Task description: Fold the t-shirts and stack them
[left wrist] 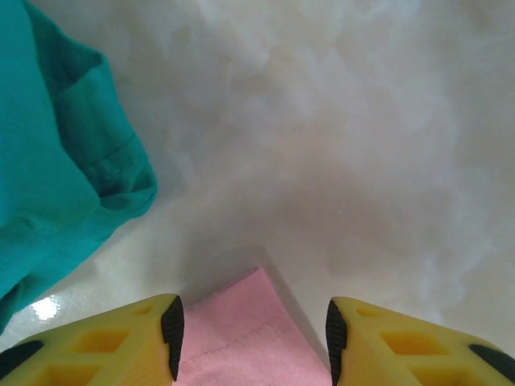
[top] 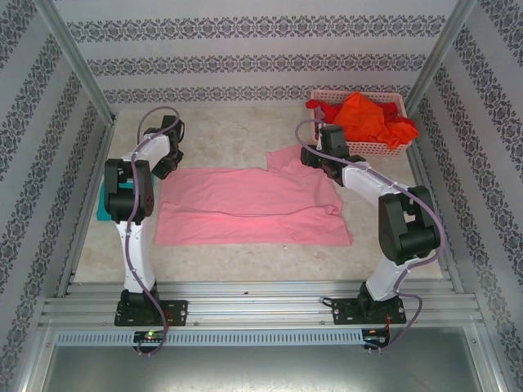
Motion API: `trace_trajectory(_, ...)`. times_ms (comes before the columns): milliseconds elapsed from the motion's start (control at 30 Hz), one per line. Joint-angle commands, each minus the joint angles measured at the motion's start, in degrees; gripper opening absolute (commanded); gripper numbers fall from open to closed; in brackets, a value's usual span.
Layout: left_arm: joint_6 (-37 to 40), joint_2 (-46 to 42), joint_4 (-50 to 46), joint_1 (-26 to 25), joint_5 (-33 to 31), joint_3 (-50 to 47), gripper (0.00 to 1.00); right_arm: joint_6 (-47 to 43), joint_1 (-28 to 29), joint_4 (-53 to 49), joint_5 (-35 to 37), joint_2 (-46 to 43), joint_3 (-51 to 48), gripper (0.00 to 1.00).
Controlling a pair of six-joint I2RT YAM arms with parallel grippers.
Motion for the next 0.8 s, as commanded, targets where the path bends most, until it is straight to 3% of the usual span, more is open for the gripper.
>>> trace_trajectory(0, -0.7, 2.02, -3.45, 1.08, 0.53, 2.02, 0.48, 0.99, 0.4, 1.16, -0.35, -2.05, -1.17, 0.52)
trace_trajectory(167, -0.4, 3.41, -4.09, 1.4, 1.16, 3.11, 0.4, 1.09, 0.28, 1.13, 0.16, -2.4, -2.0, 0.52)
trace_trajectory(367, 0.03, 3.1, -4.17, 1.53, 1.82, 2.82, 0.19, 2.28, 0.26, -0.58, 0.77, -1.7, -1.32, 0.52)
trace_trajectory(500, 0.78, 1.69, -3.19, 1.53, 2.63, 1.0, 0.07, 3.6, 0.33, -3.88, 5.7, 1.29, 1.57, 0.51)
trace_trajectory(633, 1.87, -0.36, -0.94, 1.53, 3.04, -1.73, 0.02, 3.82, 0.77, -6.94, 7.2, 6.87, 6.42, 0.42)
trace_trajectory(767, 2.97, -0.95, -0.71, 1.53, 3.18, -2.16, 0.01, 5.7, 0.77, -10.98, 8.28, 12.97, 12.06, 0.4)
